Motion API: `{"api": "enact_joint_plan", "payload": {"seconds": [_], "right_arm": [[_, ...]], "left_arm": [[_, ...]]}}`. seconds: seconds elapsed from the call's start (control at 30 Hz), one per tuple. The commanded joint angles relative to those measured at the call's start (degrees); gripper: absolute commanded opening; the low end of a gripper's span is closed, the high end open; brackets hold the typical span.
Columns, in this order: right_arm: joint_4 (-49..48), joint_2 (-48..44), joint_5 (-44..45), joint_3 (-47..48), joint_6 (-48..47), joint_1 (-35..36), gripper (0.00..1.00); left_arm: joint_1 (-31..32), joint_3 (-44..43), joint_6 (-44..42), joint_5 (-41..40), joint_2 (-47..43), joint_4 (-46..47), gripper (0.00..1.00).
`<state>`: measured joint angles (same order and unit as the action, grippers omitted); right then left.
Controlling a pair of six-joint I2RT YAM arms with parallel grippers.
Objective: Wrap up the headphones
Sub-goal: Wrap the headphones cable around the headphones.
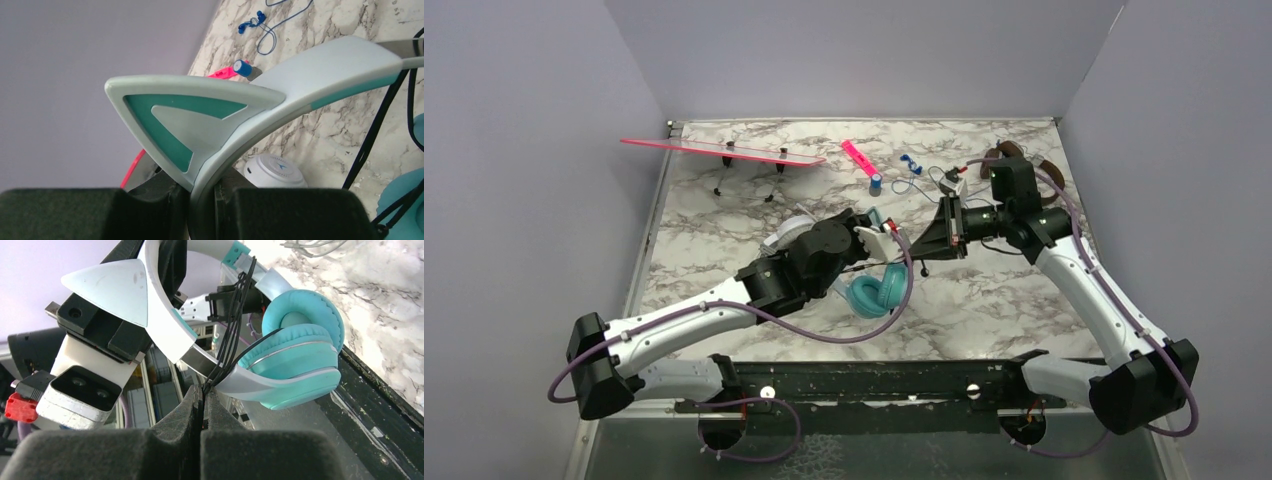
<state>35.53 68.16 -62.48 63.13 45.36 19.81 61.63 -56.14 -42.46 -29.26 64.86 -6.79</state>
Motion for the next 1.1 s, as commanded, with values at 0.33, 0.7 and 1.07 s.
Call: {"api": "enact_joint_plan", "payload": {"seconds": [0.33, 0.7, 1.07], "right_arm": [[8.31, 0.90, 18.56, 3.44, 1.89, -0.30, 0.06], [7.73, 3.70, 32.54, -1.89, -3.47, -0.30, 0.08], [2.81, 15.62, 43.80, -4.08, -11.56, -0.30, 0.14]], "left_arm": [[2.61, -8.77, 23.04, 6.33, 7.41, -7.25, 0.00], [2.64, -8.46, 47.17, 13.68, 14.53, -7.48, 0.00], [-0.02, -8.54, 61.22, 15.16, 26.40, -1.63, 0.00]]}}
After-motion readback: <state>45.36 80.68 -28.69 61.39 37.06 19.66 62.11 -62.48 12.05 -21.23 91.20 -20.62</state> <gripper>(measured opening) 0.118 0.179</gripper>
